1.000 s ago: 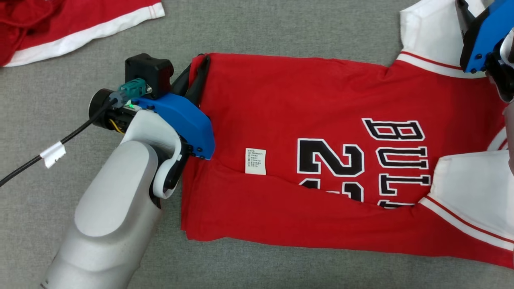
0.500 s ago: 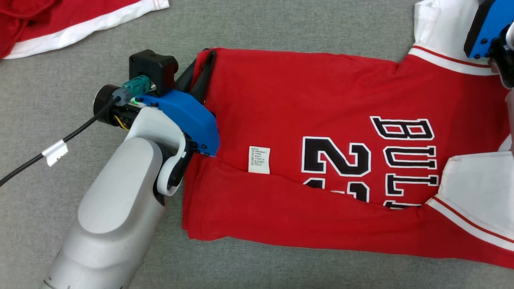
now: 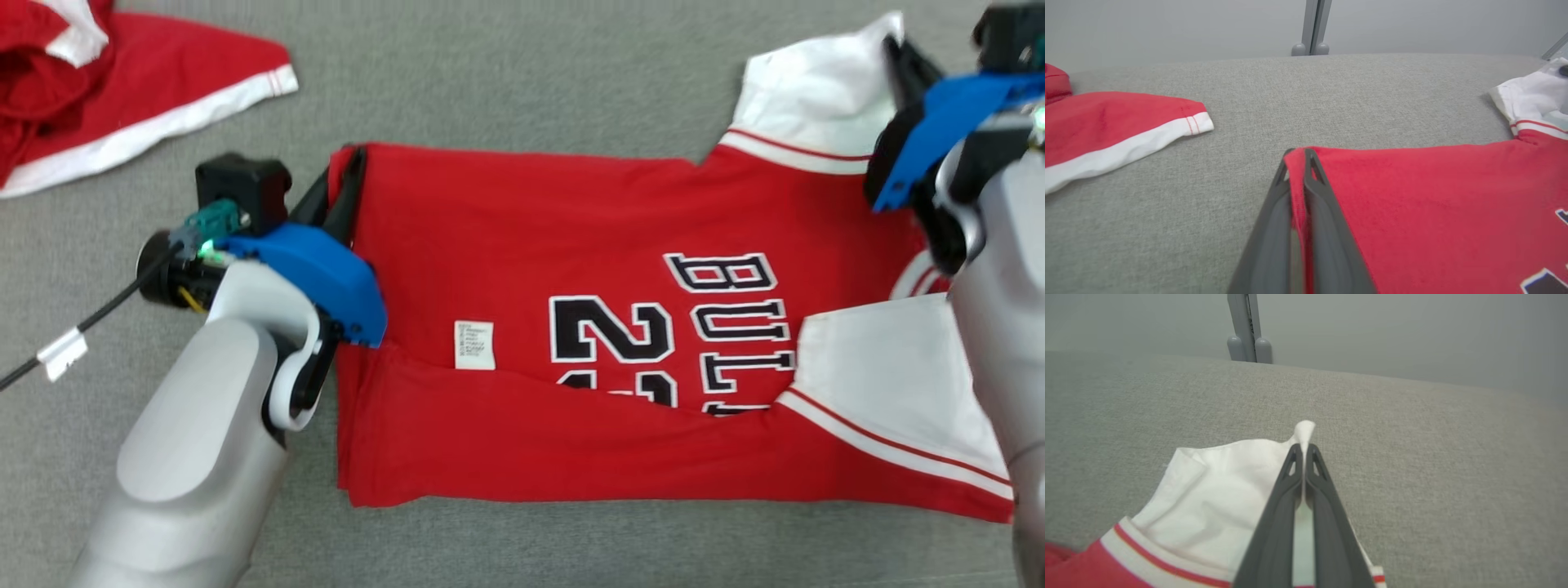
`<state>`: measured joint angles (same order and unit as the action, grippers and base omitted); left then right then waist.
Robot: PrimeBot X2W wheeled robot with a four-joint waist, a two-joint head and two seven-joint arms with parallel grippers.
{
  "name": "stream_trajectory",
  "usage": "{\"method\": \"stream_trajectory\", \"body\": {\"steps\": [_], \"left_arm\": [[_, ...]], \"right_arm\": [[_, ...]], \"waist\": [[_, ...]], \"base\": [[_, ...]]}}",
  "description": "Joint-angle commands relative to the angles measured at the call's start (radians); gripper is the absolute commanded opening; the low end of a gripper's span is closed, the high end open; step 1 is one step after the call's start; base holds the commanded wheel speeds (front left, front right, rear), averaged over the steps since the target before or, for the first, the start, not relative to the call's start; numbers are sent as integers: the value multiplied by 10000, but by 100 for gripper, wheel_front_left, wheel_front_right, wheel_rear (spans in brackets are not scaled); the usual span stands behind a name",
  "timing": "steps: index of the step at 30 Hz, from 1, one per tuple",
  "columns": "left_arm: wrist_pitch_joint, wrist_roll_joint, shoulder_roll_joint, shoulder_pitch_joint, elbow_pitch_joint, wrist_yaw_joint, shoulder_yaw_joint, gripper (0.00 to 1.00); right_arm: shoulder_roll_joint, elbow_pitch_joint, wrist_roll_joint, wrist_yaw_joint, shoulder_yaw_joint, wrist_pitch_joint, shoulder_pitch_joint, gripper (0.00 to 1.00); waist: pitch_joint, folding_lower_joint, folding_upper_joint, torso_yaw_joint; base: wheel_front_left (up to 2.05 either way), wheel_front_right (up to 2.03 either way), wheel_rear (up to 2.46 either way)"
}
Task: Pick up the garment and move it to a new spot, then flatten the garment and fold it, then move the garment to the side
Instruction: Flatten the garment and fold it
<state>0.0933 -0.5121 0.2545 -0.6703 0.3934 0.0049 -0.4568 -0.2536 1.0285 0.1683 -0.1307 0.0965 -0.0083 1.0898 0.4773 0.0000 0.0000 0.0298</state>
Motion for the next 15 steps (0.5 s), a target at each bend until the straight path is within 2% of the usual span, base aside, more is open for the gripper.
{"method": "stream_trajectory", "body": {"steps": [1, 8, 15], "left_arm": [[-73, -87, 184, 326, 28, 68, 111, 0], [-385, -460, 391, 1634, -234, 24, 183, 0], [-835, -783, 422, 2998, -769, 166, 295, 0]], "right_arm": [[-159, -358, 495, 0, 401, -274, -589, 0], [-787, -2333, 2377, -1, 1580, -643, -3012, 0], [-1386, -4669, 3330, -1, 1160, -644, -5727, 0]], "waist": [[-720, 0, 0, -573], [-1931, 0, 0, -1055], [-2738, 0, 0, -1185]], "base": [[0, 0, 0], [0, 0, 0], [0, 0, 0]]}}
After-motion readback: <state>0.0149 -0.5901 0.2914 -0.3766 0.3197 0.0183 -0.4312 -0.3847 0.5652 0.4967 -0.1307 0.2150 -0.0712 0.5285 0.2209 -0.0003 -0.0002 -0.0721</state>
